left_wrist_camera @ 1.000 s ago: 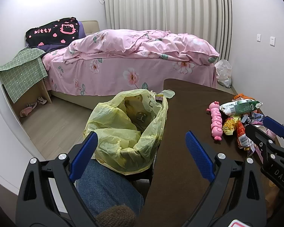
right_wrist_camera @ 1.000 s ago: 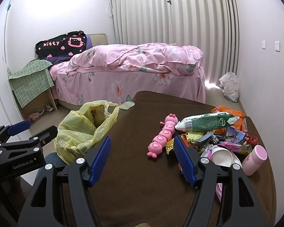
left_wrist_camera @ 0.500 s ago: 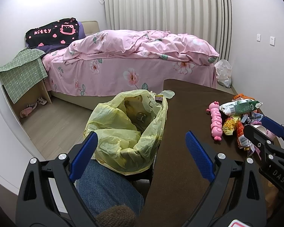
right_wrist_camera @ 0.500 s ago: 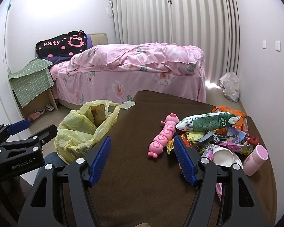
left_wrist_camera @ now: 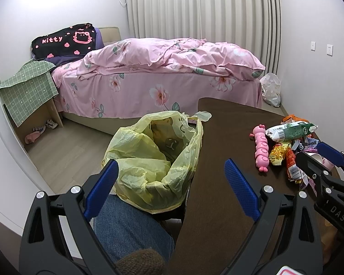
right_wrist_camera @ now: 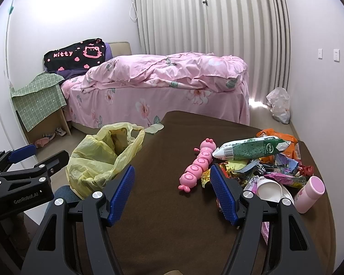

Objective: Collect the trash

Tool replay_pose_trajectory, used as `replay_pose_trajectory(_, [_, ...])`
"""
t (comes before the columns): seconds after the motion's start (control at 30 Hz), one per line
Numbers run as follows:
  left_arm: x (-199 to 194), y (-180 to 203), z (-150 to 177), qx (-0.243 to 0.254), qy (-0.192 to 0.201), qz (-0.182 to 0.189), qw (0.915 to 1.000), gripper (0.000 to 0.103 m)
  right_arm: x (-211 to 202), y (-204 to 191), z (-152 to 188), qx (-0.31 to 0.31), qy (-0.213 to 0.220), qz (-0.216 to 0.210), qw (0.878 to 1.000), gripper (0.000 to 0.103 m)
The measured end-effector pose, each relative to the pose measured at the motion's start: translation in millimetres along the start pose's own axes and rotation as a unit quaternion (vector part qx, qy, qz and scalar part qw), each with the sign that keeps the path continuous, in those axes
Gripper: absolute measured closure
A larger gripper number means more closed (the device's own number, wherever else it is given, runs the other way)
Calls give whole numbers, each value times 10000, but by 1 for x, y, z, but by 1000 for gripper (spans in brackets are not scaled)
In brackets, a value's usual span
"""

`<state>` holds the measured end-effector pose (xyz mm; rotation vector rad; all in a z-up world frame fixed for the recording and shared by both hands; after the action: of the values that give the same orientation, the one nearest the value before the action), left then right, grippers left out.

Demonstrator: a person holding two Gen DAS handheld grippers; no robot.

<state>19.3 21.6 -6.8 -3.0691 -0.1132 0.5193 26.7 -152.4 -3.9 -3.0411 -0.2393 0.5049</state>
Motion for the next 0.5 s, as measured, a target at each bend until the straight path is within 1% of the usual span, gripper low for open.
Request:
replay_pose_trajectory(0.33, [3, 0, -3, 3, 0, 32, 10000, 14, -2, 5, -2, -11, 18, 68, 10000, 38])
replay_pose_trajectory(0.4, [7, 3, -3, 28, -4, 89, 10000, 14, -5, 14, -2, -54, 41, 177, 9998, 38])
replay_pose_trajectory(0.5, [16, 13, -2, 52, -36, 330, 9994, 14, -10, 37, 1, -61, 58, 471, 9989, 38])
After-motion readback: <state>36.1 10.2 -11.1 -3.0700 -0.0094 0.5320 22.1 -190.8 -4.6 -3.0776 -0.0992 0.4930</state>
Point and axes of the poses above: each gripper's, at about its wrist camera, not at the fingertips, and x roughly the way its jaws point, y to its right, z to its underside, the point moved 2 cm from there along x, roughly the way its jaws point, and after that the axes turned 15 degrees about y, right-handed, at the moved point
